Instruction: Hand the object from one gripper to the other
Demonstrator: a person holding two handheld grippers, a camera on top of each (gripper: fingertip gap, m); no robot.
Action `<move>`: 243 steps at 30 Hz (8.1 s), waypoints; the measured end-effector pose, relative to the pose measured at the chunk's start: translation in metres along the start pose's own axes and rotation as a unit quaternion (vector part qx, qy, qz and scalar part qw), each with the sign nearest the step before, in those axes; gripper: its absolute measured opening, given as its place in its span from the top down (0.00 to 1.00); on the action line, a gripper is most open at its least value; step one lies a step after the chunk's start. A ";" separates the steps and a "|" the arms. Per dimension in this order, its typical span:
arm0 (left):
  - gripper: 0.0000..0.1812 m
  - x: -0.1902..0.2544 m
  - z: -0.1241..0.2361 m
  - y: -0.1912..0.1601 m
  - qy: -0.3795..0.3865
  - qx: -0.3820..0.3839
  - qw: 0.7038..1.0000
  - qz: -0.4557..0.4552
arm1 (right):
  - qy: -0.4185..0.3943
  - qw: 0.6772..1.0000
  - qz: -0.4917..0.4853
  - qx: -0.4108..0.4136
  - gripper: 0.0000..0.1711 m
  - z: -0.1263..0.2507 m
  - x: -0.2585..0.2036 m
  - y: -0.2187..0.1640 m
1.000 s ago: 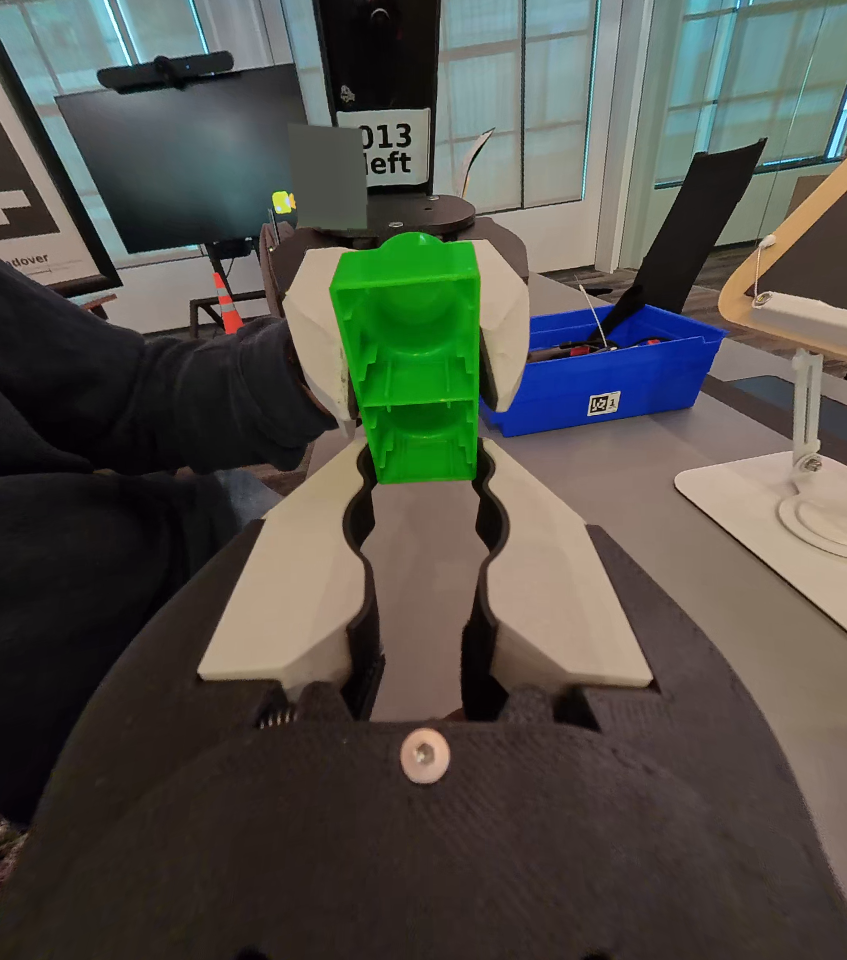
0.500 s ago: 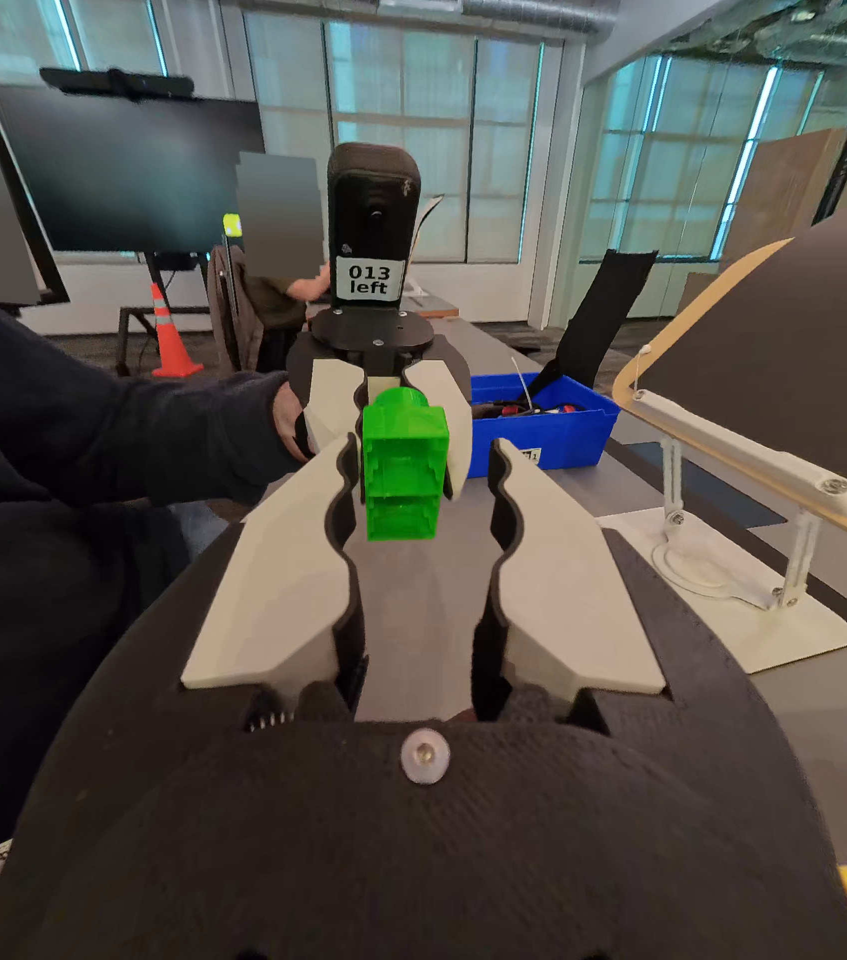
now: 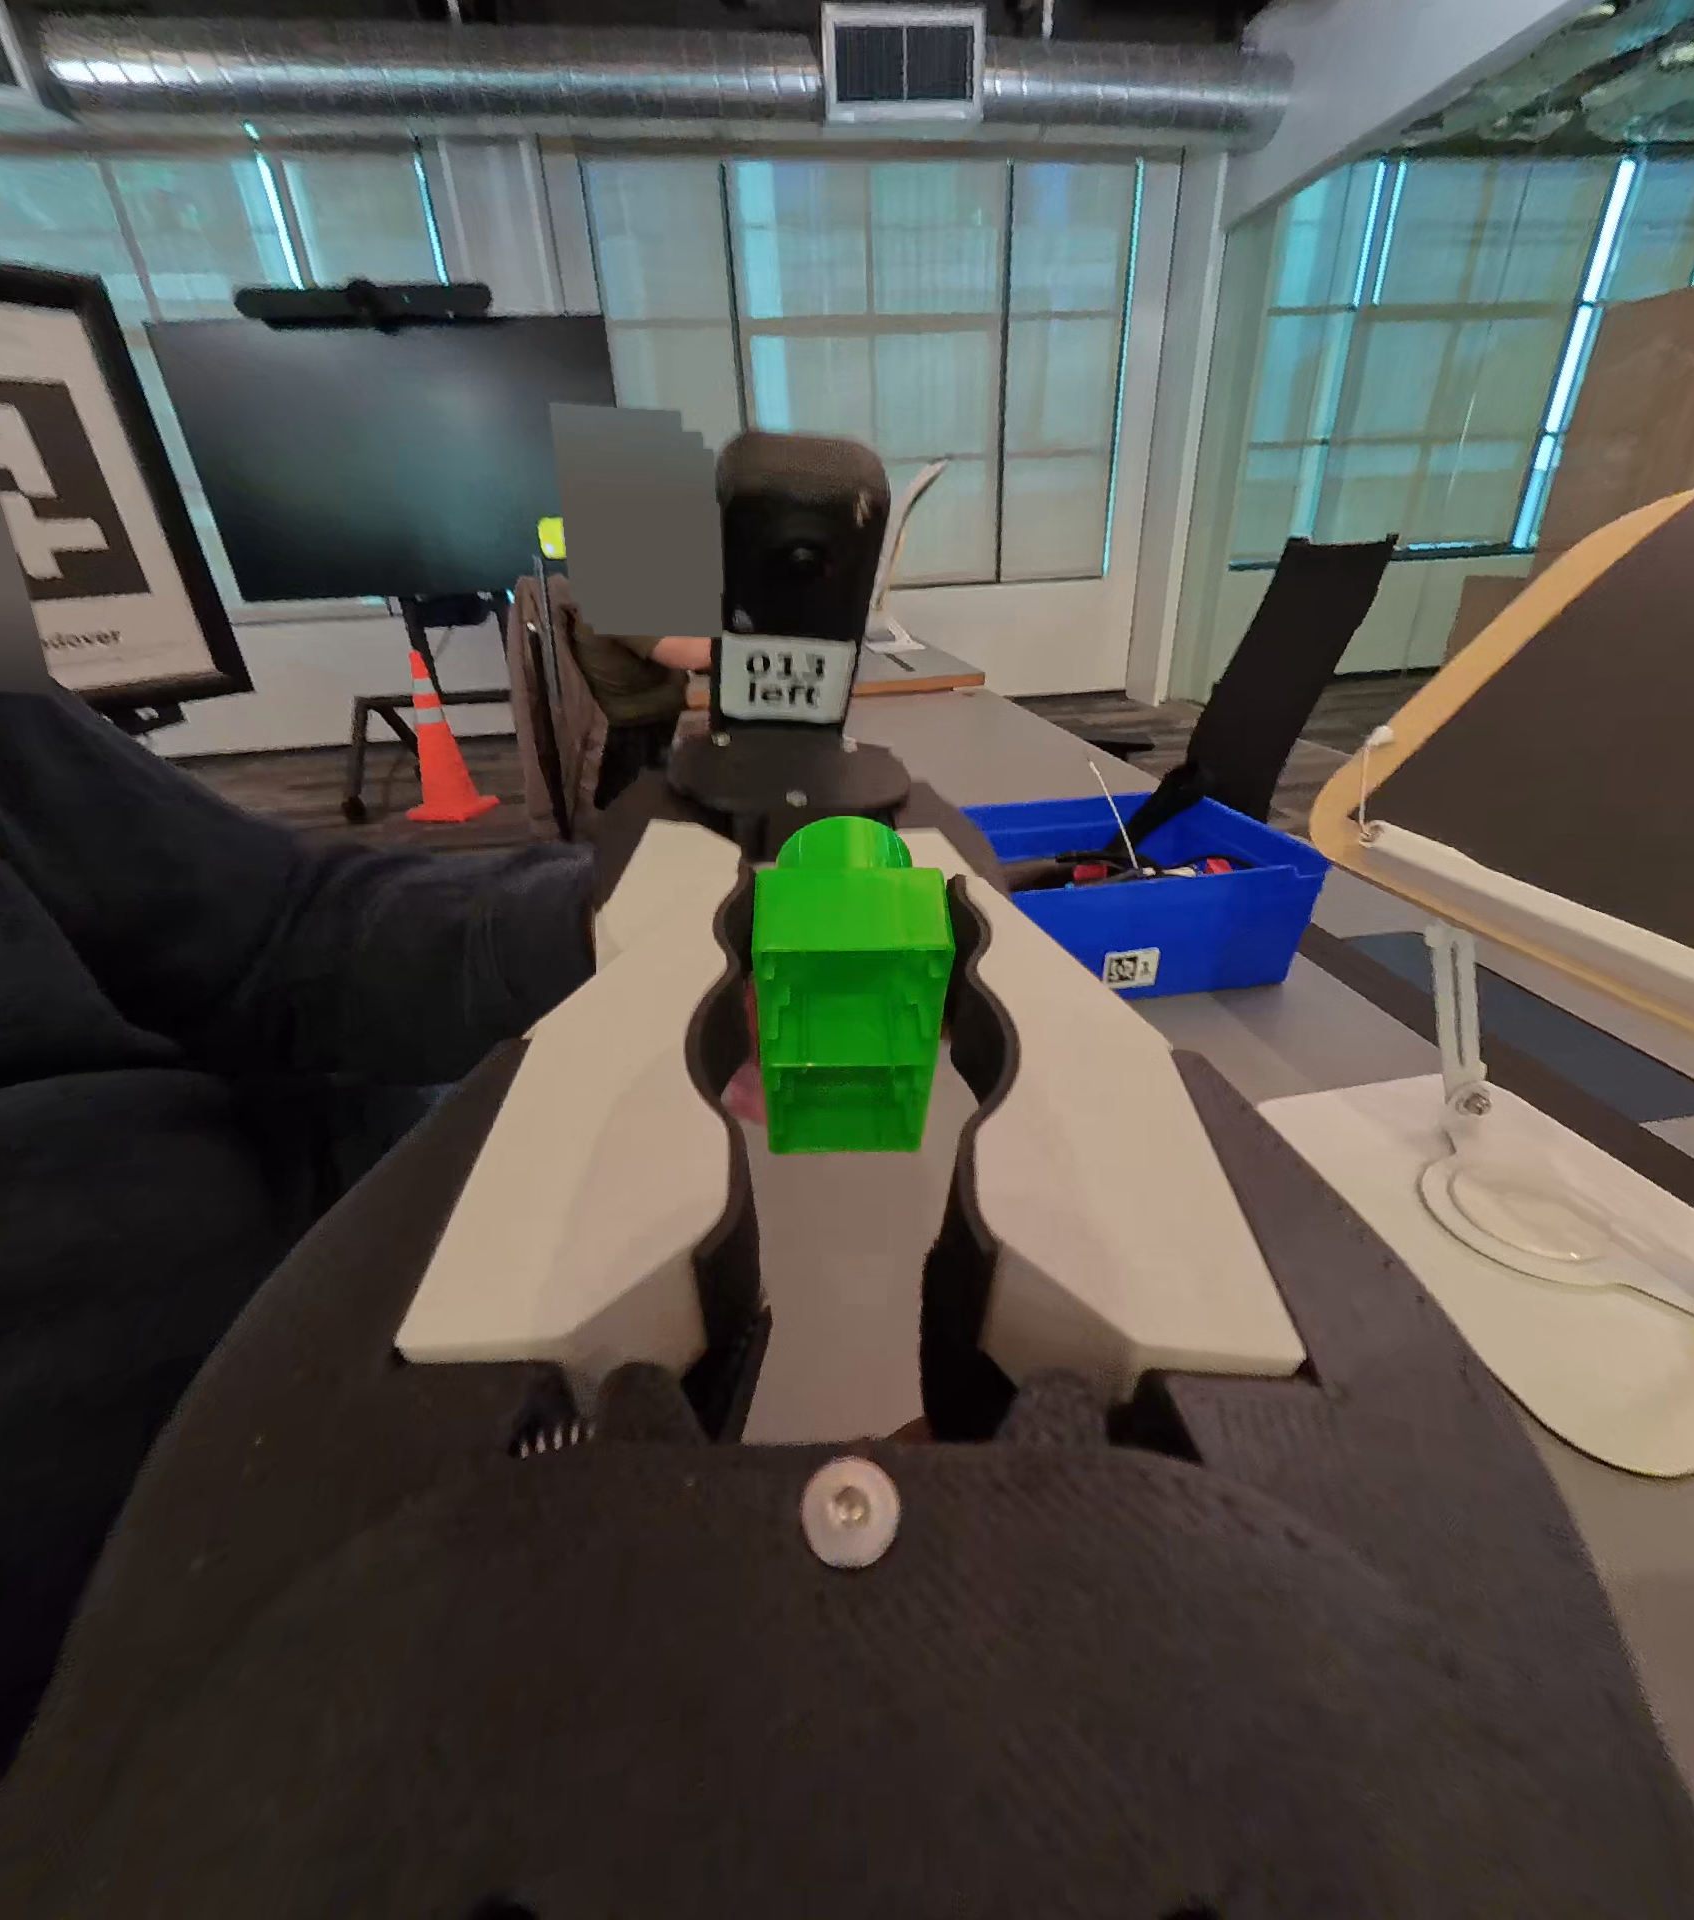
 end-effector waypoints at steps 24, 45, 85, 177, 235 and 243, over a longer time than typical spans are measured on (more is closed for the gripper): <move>0.80 0.040 0.015 -0.002 -0.302 0.111 0.927 0.194 | -0.011 0.945 0.265 -0.190 0.51 0.010 -0.038 0.008; 0.80 0.055 0.016 -0.003 -0.390 0.127 0.877 0.248 | -0.075 0.837 0.425 -0.337 0.54 -0.017 -0.030 -0.029; 0.53 0.016 -0.003 -0.018 0.144 -0.137 0.851 -0.486 | -0.086 0.878 0.202 -0.426 0.55 0.012 -0.004 -0.069; 0.63 0.013 -0.015 -0.004 -0.108 0.054 0.926 0.357 | -0.272 0.754 0.474 -0.364 0.69 0.016 -0.004 -0.029; 0.55 -0.009 -0.003 0.009 0.072 -0.003 0.996 -0.049 | -0.126 0.835 0.400 -0.356 0.51 0.016 -0.012 -0.015; 0.56 0.028 -0.001 0.018 -0.163 0.009 0.981 0.105 | -0.099 0.792 0.486 -0.355 0.56 -0.011 -0.022 -0.015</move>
Point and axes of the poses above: each gripper's, where its closed fingertips meet, z back along the fingers, y out of its top, x = y × z across the jaws, the point moved 2 cm from there along z, back along the fingers, and after that the axes turned 15 degrees about y, right-handed, at the moved point
